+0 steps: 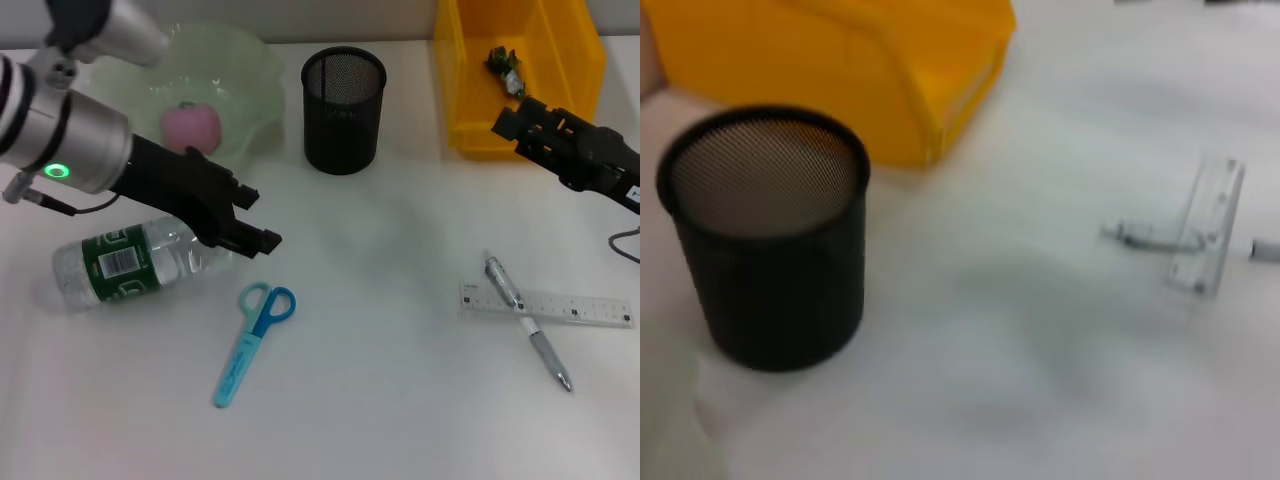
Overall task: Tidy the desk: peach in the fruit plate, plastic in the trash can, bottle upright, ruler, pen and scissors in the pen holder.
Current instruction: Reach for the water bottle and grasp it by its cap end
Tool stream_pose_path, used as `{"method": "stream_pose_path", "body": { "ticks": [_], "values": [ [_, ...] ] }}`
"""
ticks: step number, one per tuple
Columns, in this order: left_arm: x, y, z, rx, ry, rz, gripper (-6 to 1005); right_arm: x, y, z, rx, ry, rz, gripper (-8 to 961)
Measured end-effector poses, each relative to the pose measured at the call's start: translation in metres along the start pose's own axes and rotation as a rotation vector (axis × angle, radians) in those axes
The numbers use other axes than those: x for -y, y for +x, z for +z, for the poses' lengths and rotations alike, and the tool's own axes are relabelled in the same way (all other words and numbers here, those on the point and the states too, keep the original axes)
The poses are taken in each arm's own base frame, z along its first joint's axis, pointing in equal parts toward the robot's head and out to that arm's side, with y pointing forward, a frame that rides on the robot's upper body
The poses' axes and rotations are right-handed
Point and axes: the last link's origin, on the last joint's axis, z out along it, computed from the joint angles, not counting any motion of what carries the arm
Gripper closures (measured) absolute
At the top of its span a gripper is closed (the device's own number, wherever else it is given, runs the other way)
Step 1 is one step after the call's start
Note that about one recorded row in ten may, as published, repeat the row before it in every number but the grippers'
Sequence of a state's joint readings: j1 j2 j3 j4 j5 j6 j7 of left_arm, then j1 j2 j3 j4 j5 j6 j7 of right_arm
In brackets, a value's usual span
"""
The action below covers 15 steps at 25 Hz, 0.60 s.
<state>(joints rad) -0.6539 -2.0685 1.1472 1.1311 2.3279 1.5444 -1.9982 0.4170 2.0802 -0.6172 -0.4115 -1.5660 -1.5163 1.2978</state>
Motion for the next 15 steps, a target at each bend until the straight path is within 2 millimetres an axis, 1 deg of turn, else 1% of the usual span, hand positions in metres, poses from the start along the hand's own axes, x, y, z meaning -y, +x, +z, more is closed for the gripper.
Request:
{"method": "stream_pose_path", "body": {
  "ticks": [4,8,15],
  "values": [
    [-0.002,0.007,0.006,0.083,0.033,0.030,334,-0.002,0.002,0.004,-0.003,-0.012,0.001,302],
    [-0.002,0.013,0.009,0.111,0.067,0.053,333,-0.004,0.003,0.006,-0.002,-0.025,0.009,302],
    [0.004,0.012,0.011,0.154,0.124,0.047,330,-0.005,0.004,0.004,0.006,-0.026,0.016,303]
  ]
}}
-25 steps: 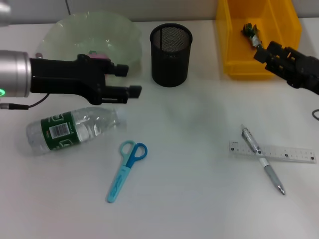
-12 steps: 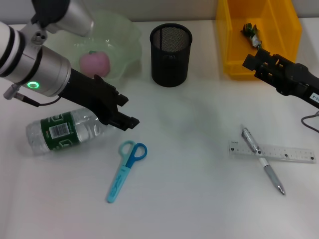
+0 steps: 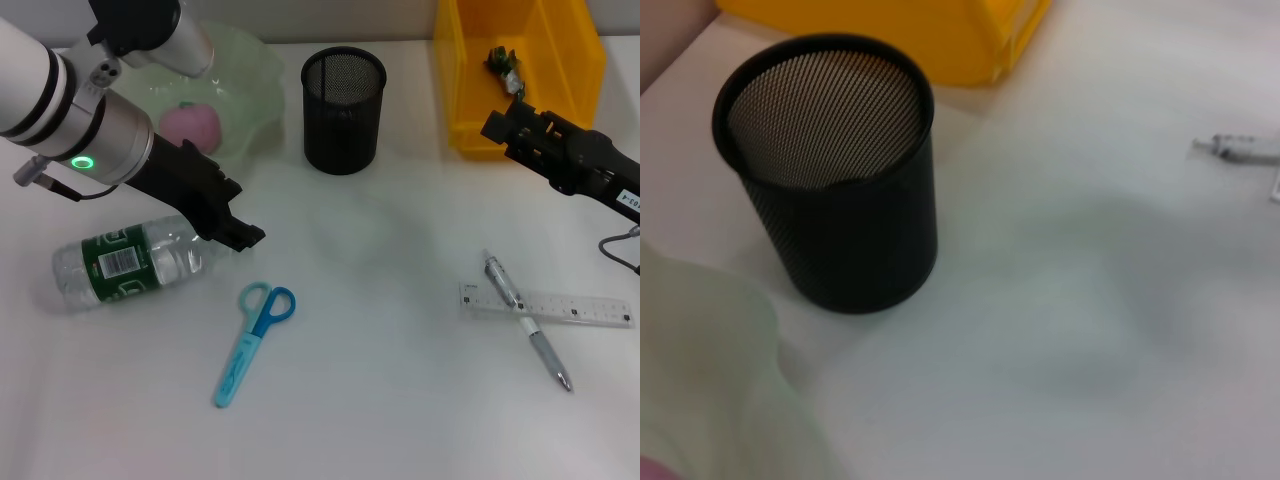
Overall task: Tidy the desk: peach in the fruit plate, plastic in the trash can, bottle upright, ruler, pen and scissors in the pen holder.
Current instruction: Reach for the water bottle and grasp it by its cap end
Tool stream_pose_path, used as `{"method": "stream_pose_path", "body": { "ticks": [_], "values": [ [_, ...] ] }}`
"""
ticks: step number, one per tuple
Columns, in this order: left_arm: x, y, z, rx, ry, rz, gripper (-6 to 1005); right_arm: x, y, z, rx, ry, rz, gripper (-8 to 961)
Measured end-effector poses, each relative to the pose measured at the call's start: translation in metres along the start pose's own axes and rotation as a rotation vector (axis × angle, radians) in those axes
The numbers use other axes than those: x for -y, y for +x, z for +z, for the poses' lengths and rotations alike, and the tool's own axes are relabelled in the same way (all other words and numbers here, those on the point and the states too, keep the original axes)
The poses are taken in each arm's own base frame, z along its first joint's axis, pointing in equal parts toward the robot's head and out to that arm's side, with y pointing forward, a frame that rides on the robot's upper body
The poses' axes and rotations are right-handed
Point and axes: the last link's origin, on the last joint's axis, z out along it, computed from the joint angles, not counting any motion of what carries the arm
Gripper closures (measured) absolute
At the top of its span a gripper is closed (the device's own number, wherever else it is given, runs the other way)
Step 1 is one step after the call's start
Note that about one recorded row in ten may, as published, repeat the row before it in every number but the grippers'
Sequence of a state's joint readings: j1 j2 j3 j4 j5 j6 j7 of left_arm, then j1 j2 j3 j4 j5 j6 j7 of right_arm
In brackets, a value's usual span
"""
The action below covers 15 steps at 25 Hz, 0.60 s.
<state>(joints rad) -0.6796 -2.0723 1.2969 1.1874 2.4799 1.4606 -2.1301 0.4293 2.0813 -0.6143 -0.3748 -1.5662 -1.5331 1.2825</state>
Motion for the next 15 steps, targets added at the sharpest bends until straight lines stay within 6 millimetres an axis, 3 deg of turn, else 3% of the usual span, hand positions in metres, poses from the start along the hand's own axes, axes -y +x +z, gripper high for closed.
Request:
{"method": "stream_pose_path", "body": {
  "ticks": [15],
  "values": [
    [0.000,-0.002,0.016,0.074,0.042,0.047,327,-0.004,0.003,0.003,0.001,-0.019,0.028,302]
  ]
}}
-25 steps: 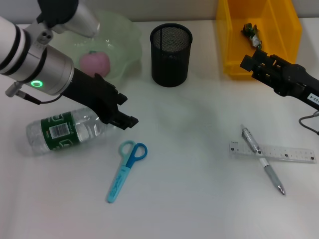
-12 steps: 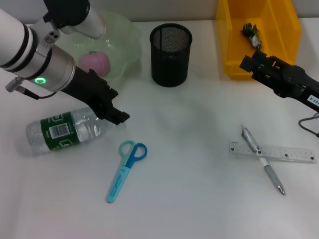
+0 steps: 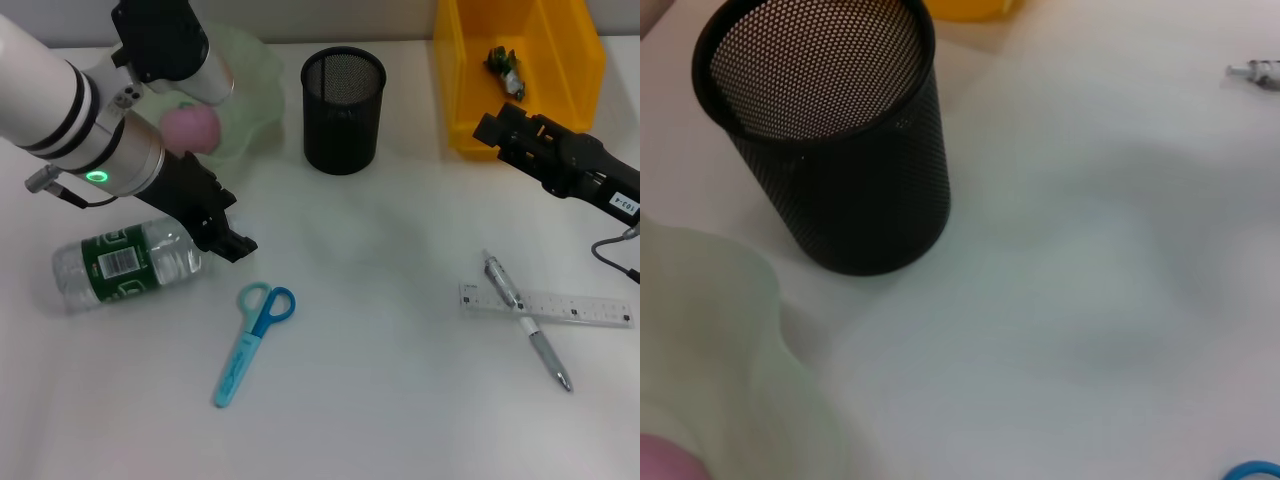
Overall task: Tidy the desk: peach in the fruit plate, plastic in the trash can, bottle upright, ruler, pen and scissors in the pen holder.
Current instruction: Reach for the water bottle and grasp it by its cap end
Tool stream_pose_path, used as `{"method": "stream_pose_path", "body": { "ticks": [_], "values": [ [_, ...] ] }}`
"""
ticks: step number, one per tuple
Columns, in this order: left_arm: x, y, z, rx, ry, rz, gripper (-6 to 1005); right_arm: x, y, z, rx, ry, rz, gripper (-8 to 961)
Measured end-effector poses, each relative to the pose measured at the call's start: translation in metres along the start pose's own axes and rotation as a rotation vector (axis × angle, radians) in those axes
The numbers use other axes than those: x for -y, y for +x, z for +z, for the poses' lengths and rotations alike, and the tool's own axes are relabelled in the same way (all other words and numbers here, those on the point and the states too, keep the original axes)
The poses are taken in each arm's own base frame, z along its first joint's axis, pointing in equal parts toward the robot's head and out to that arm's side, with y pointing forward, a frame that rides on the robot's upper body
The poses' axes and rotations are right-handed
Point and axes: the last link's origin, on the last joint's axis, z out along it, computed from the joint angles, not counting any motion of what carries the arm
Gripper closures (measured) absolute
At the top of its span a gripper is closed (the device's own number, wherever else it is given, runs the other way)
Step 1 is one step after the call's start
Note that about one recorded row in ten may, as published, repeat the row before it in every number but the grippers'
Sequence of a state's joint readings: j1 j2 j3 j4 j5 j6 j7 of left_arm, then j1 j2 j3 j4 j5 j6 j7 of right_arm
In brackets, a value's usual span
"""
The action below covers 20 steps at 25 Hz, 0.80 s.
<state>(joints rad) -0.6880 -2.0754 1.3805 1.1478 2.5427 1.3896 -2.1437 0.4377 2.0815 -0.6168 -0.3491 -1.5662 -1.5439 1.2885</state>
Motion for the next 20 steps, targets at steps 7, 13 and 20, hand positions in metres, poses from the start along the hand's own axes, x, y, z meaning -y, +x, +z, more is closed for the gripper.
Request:
{"method": "stream_pose_path", "body": {
  "ticks": [7,13,20],
  "values": [
    [-0.001,-0.001,0.007,0.019,0.006,0.011,329,-0.003,0.002,0.001,0.000,-0.015,0.011,303],
    [0.002,-0.004,0.011,0.059,0.031,0.012,330,-0.004,0.004,0.004,-0.001,-0.024,0.020,303],
    [0.003,-0.007,0.017,0.082,0.038,0.012,331,-0.005,0.004,0.007,-0.002,-0.031,0.022,302]
  ]
}}
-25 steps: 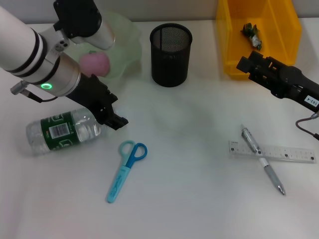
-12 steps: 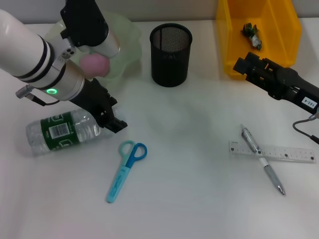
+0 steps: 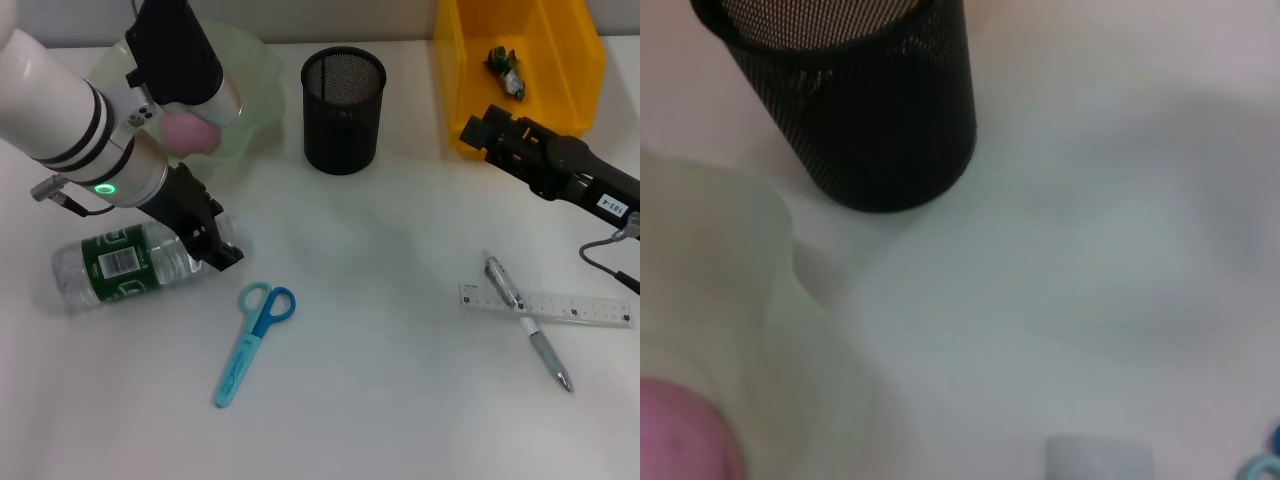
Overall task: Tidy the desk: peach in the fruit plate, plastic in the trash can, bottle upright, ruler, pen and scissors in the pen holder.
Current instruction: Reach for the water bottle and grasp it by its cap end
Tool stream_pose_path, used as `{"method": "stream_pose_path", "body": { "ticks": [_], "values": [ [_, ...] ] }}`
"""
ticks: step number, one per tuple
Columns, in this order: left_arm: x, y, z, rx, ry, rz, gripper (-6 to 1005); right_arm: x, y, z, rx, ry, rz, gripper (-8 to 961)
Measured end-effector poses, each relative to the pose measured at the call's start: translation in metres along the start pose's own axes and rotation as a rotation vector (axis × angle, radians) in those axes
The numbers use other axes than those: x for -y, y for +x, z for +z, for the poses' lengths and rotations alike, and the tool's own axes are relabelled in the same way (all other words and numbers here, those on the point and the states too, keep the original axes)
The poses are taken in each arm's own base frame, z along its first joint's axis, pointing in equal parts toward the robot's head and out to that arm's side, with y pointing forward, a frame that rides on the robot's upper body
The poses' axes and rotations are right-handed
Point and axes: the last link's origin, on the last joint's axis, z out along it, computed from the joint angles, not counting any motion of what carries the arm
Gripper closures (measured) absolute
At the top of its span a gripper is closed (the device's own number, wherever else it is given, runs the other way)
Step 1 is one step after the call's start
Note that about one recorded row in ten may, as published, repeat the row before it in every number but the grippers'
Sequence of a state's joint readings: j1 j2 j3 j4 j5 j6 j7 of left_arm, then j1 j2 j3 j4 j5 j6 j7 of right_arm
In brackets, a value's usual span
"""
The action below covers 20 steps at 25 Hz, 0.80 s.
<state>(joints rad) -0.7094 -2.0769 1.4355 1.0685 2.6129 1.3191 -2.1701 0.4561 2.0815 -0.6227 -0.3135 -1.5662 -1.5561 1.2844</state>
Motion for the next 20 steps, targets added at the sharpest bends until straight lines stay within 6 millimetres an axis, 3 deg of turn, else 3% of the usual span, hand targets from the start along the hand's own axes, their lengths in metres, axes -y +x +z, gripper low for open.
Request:
{"method": "stream_pose_path", "body": {
  "ticks": [12,18,20],
  "values": [
    [0.0004,0.0032,0.0039,0.008,0.014,0.018,334,-0.0004,0.0002,0.0008,0.000,-0.003,0.004,302],
    [0.0001,0.0024,0.0073,0.027,0.005,0.015,506,0.0001,-0.0007,0.0013,0.007,0.000,0.006,303],
    [0.0003,0.0024,0.0074,0.030,0.006,0.016,516,0.0000,-0.0009,0.0014,0.008,-0.001,0.006,303]
  ]
}}
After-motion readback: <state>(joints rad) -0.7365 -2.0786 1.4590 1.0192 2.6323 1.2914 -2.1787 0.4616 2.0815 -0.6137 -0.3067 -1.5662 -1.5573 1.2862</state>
